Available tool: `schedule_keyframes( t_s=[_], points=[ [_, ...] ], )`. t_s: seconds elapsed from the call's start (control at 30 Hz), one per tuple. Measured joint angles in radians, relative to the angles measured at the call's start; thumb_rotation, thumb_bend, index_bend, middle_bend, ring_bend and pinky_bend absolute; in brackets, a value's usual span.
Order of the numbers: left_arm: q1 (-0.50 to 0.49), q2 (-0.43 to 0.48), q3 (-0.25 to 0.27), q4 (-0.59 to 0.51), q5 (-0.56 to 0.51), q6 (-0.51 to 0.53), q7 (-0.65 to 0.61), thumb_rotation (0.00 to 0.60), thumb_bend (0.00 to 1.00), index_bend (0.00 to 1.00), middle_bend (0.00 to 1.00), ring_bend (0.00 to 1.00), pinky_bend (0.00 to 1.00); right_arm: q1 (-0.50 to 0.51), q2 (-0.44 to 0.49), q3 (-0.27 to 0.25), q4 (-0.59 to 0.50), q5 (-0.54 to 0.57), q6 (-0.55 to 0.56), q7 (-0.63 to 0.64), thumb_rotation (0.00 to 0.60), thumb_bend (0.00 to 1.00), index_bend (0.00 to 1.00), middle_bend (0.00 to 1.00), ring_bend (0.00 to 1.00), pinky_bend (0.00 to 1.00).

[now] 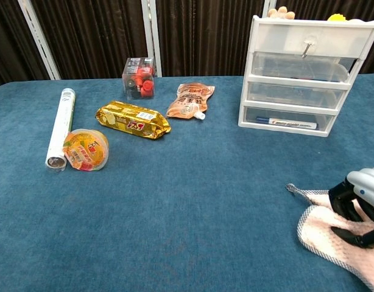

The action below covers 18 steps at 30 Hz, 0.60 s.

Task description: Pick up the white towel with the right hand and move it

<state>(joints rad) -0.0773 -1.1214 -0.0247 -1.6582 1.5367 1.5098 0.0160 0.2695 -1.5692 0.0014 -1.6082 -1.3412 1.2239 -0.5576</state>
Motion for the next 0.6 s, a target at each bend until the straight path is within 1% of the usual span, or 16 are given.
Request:
schedule_keyframes(
  t_s=[0.3,0.6],
  points=[
    [-0.001,0.0,-0.001,-0.001,-0.004,-0.003,-0.001,0.6,0.0,0.0,0.0,0.0,0.0,0.007,0.0,0.034,0.0,-0.052,0.042,0.098,0.6,0.45,0.74,0.78,0.8,0.95],
    [0.0,-0.001,-0.001,-0.002,-0.003,-0.001,-0.001,0.6,0.0,0.0,0.0,0.0,0.0,0.024,0.008,0.061,-0.001,-0.161,0.108,0.187,0.6,0.48,0.76,0.81,0.82,0.96]
  ],
)
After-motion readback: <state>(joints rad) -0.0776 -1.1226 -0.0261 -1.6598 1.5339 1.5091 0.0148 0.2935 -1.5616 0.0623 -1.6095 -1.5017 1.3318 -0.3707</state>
